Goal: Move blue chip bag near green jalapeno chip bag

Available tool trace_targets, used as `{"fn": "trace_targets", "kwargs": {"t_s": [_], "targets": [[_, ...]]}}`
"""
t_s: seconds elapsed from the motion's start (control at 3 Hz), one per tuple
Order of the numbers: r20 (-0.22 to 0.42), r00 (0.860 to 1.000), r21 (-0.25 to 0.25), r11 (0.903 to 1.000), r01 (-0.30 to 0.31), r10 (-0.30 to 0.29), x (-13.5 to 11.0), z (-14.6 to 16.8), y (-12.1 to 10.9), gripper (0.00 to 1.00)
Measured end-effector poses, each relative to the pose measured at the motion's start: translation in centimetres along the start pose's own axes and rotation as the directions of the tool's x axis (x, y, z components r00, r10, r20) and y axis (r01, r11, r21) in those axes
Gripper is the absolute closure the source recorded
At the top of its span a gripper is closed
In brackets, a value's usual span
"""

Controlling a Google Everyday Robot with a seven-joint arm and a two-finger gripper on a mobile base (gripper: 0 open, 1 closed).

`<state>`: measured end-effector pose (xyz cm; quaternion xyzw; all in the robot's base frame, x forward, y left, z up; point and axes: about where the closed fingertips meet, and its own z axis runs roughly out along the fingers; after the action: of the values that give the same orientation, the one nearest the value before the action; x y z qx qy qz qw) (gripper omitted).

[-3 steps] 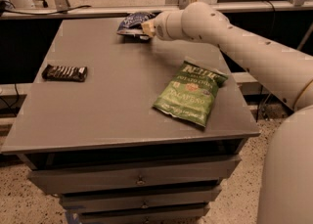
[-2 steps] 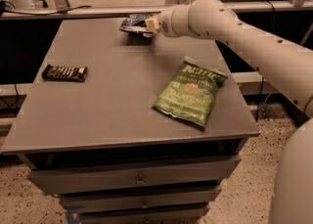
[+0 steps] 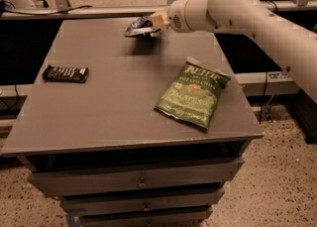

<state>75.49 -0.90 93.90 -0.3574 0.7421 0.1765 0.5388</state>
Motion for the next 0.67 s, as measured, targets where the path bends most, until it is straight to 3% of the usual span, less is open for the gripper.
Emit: {"fn": "trace_targets", "kwargs": {"t_s": [0.67], "targets": [[-0.042,0.999,-0.071,0.9972,0.022,-0.025,-0.1,-4.1,3.1,1.0]]}}
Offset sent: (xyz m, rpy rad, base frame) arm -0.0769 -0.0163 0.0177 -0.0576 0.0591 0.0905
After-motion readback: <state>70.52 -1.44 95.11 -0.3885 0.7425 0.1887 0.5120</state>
